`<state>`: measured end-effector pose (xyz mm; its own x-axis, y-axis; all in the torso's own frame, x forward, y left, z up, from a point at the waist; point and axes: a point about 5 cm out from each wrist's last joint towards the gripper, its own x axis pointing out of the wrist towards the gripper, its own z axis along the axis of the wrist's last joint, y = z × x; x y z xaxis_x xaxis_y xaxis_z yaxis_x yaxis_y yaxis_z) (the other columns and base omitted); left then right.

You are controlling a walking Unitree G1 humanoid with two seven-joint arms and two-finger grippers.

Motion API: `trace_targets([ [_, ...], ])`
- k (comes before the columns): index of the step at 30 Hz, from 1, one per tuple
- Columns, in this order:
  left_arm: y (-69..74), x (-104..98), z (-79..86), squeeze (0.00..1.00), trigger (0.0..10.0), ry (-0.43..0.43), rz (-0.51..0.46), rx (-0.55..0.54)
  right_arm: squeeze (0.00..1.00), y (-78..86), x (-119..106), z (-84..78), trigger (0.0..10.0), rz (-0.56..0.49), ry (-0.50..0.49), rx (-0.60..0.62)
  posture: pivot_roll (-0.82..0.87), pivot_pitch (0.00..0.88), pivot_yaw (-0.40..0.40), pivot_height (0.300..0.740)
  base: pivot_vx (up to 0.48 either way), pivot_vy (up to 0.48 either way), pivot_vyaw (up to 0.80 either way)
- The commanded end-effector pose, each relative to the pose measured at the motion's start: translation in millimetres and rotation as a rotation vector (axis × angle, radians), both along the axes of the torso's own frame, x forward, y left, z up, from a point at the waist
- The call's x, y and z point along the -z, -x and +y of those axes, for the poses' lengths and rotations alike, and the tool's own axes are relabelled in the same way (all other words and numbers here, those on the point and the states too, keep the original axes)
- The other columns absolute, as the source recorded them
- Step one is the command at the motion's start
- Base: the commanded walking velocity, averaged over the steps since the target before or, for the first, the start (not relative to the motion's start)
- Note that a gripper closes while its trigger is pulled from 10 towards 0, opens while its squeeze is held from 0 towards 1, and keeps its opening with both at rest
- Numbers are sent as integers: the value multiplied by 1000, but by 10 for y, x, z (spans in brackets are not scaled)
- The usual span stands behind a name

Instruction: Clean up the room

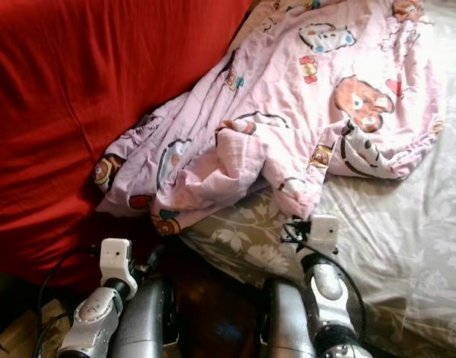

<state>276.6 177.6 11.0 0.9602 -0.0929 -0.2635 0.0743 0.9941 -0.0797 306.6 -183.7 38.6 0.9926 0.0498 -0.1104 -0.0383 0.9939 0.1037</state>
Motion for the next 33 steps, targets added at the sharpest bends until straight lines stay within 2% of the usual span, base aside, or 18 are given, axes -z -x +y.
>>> trace_targets([
  [1,90,115,98,0,10000,26,50,-60,0,44,18,7,10000,-9,-22,-4,76,190,17,596,0,0,0],
  [6,163,228,142,0,10000,25,101,-75,0,25,-7,15,10000,-16,-49,45,77,174,22,631,0,0,0],
  [15,228,315,160,0,10000,19,141,-86,0,75,46,43,10000,0,-48,36,76,162,17,681,0,0,0],
  [22,448,534,198,0,10000,40,270,-152,0,92,60,22,10000,6,-47,48,69,146,5,721,0,0,0],
  [26,542,620,186,0,10000,46,330,-156,0,91,47,16,10000,-4,-45,50,69,142,2,740,0,0,0],
  [30,709,734,219,0,10000,41,407,-169,0,91,30,-34,10000,-14,-43,79,70,134,0,740,0,0,0],
  [33,735,751,227,0,10000,35,422,-169,0,91,29,-35,10000,-15,-42,79,73,130,0,740,0,0,0],
])
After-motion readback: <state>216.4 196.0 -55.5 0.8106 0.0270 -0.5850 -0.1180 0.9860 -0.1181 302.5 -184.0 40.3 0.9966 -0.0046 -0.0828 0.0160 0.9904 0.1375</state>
